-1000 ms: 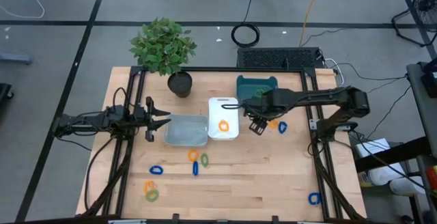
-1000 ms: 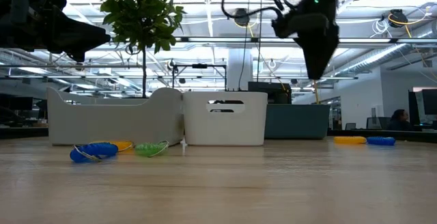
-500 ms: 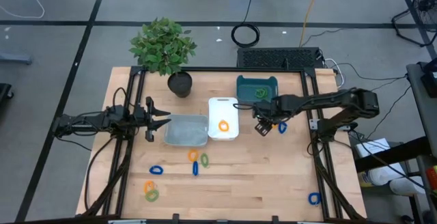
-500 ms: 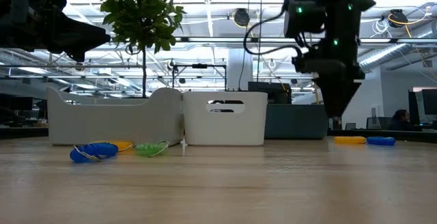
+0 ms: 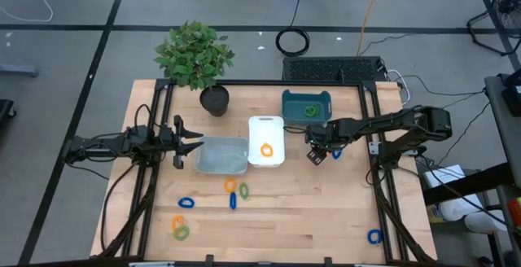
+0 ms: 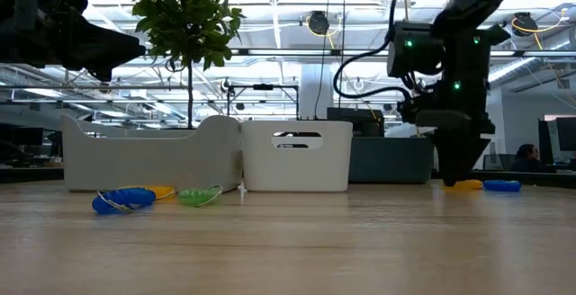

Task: Sort spring keychains
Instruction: Put the yellow spring keychain into the white bin

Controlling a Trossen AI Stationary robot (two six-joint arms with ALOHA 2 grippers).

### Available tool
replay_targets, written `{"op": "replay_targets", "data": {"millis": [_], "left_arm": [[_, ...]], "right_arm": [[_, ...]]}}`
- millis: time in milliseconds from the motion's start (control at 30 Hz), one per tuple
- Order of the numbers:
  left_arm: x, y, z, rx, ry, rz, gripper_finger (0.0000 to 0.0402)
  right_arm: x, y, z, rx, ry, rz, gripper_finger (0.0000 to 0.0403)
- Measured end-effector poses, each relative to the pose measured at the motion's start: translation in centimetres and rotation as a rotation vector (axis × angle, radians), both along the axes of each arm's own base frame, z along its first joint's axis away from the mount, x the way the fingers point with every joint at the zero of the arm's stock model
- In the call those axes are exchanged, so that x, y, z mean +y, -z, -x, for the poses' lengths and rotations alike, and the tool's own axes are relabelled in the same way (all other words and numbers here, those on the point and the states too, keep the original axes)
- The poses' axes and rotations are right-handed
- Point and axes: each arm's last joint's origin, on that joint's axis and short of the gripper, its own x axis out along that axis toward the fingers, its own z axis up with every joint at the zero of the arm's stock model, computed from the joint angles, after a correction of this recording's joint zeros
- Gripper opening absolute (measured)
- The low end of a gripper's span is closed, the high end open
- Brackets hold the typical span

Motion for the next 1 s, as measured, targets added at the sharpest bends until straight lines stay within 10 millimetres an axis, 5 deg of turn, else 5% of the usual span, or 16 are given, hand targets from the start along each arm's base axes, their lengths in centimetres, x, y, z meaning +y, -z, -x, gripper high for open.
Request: {"op": "replay_targets", "data": {"millis": [233,600,800,1000], "left_arm": [[0.0,0.0,0.0,0.0,0.0,0.0,0.0131],[0.0,0.0,0.0,0.0,0.0,0.0,0.0131],[0.0,0.0,0.0,0.0,0.0,0.0,0.0131],[0.0,0.0,0.0,0.0,0.0,0.0,0.0131]], "right_arm": [[-0.1,0.9,0.4,-0.033,-0.002,-0.037,0.019],[0.0,0.9,0.3,-0.037,-0.079,-0.045,0.0012],[0.1,0.1,0.1,0.013,-0.075,-0.07,0.0005],[0.1,-3.0,-0.9,0.073,-0.102,-0.049,0.0002]]}}
